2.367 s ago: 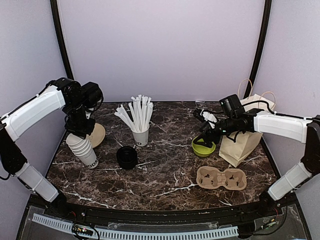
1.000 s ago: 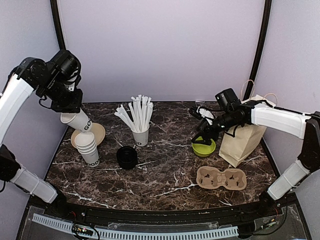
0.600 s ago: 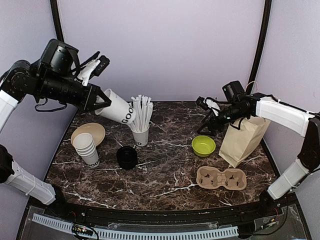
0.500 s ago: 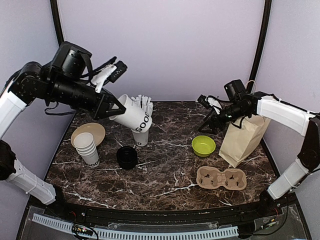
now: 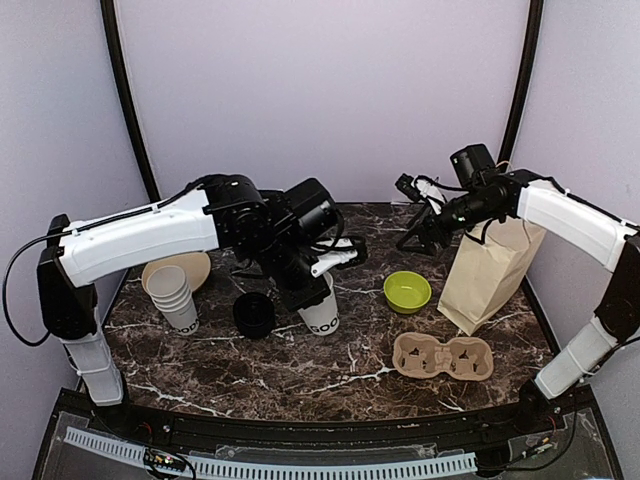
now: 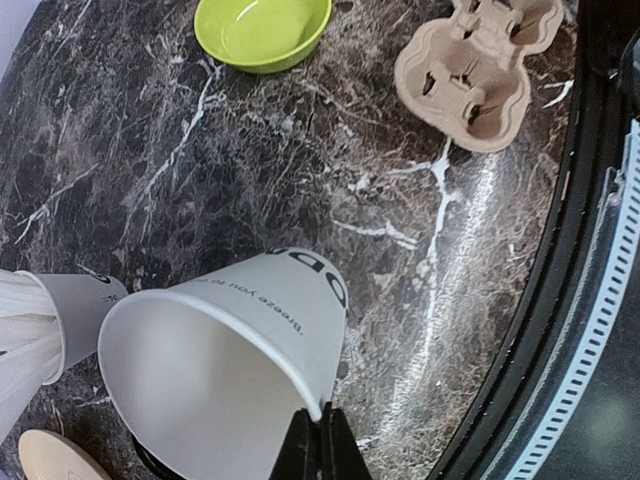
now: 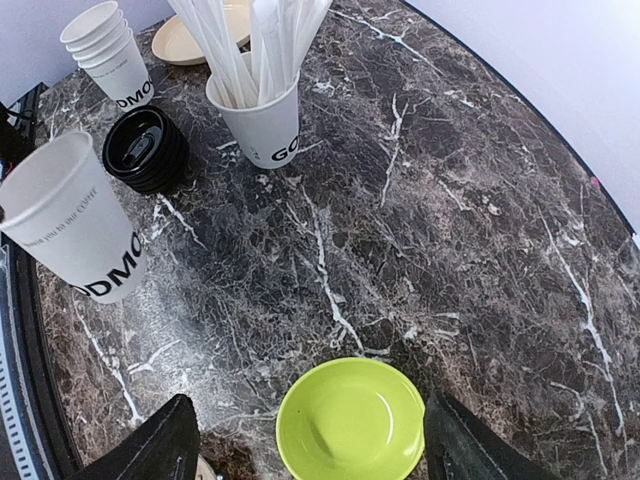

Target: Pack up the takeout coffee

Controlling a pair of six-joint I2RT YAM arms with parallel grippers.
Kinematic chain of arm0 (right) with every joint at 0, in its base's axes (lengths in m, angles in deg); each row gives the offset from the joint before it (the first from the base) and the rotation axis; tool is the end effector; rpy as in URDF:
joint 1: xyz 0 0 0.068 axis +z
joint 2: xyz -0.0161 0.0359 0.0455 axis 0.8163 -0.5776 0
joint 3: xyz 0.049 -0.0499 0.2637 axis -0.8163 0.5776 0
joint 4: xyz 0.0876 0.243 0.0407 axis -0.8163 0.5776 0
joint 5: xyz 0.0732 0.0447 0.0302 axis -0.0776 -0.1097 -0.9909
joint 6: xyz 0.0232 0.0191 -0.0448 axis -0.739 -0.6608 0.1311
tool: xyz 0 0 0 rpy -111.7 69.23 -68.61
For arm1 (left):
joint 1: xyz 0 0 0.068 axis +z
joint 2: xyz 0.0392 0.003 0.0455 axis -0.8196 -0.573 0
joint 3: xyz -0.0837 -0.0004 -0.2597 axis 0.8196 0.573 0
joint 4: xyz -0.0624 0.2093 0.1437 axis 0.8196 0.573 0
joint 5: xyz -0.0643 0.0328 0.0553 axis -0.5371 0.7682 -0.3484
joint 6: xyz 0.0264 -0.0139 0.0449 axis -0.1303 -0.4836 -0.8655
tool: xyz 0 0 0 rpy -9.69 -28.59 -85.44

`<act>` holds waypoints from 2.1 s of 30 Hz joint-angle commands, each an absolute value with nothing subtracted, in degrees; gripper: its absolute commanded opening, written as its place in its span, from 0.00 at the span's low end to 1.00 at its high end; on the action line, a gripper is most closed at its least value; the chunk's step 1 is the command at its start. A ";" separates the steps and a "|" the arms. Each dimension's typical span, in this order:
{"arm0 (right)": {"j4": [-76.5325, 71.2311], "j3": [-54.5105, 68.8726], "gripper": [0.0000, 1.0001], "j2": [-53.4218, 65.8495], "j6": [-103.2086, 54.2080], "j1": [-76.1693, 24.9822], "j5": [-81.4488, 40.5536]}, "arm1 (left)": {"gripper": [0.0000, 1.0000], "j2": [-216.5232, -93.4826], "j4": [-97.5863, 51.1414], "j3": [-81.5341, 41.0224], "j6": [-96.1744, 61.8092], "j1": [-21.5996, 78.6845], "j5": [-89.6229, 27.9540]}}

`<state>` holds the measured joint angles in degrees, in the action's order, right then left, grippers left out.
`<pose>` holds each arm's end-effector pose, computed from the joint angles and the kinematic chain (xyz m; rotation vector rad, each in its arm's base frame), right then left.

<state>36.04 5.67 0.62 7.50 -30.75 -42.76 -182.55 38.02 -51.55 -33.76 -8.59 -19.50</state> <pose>0.2901 0.1484 0.3168 -1.1929 2.0398 0.6195 0.1707 -0.3402 0.3394 1.4622 2.1774 -0.2992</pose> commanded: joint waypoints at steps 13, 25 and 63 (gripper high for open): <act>35.78 4.02 0.77 -1.56 7.12 -30.55 -42.12 | 0.00 -189.31 33.44 -47.26 -38.51 -13.84 -17.76; 34.73 5.56 0.77 -0.74 6.53 -30.46 -43.54 | 0.21 -191.72 34.37 -45.54 -36.02 -16.62 -14.40; 24.79 19.71 0.76 8.93 7.66 -30.46 -41.01 | 0.51 -185.97 28.32 -31.35 -7.08 2.19 -9.61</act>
<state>26.51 19.42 7.33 7.33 -30.73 -41.06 -184.28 29.38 -32.25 -9.01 1.85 -9.80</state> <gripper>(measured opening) 0.761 0.527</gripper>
